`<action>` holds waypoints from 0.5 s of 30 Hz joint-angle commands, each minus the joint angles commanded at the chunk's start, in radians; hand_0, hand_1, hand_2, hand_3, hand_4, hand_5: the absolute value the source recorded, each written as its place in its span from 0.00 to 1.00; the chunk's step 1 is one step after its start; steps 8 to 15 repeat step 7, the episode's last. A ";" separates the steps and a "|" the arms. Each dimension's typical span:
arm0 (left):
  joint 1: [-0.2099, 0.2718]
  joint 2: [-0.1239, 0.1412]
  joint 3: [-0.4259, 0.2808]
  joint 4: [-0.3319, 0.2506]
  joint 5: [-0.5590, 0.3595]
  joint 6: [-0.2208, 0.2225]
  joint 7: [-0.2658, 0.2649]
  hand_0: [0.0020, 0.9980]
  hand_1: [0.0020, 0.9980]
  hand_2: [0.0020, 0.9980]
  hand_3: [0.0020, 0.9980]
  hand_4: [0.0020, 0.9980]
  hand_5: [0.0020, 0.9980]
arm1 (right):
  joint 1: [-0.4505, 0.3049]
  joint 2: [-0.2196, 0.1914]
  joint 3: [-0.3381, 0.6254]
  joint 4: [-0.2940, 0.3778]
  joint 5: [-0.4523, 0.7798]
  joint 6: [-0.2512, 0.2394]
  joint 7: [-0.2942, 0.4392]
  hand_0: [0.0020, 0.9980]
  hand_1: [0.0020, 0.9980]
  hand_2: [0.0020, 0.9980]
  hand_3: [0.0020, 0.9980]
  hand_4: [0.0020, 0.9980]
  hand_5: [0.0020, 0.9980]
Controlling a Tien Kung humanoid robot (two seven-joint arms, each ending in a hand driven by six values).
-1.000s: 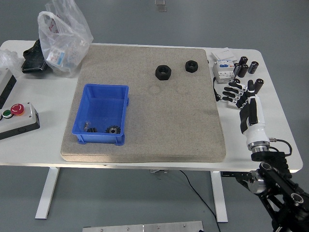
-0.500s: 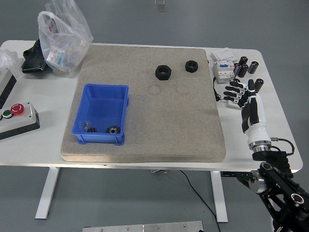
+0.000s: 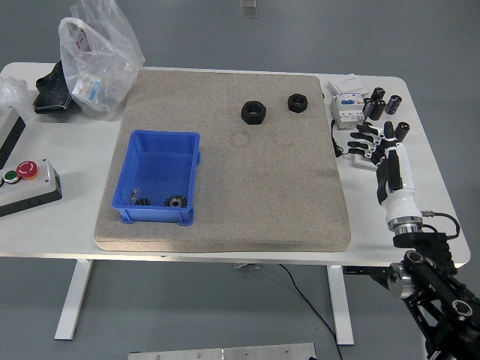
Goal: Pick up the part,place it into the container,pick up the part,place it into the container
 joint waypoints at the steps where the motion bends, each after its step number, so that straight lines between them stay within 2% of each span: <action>1: 0.000 0.000 -0.001 0.000 0.001 0.000 0.000 0.65 0.58 0.59 0.69 0.66 0.24 | 0.000 0.000 0.001 0.001 -0.004 -0.001 -0.001 0.52 0.52 0.60 0.62 0.95 1.00; 15: 0.001 -0.001 -0.004 0.000 0.005 0.000 0.001 0.65 0.58 0.59 0.69 0.66 0.23 | 0.001 -0.003 0.011 0.012 -0.037 -0.004 -0.011 0.51 0.53 0.60 0.61 0.94 0.99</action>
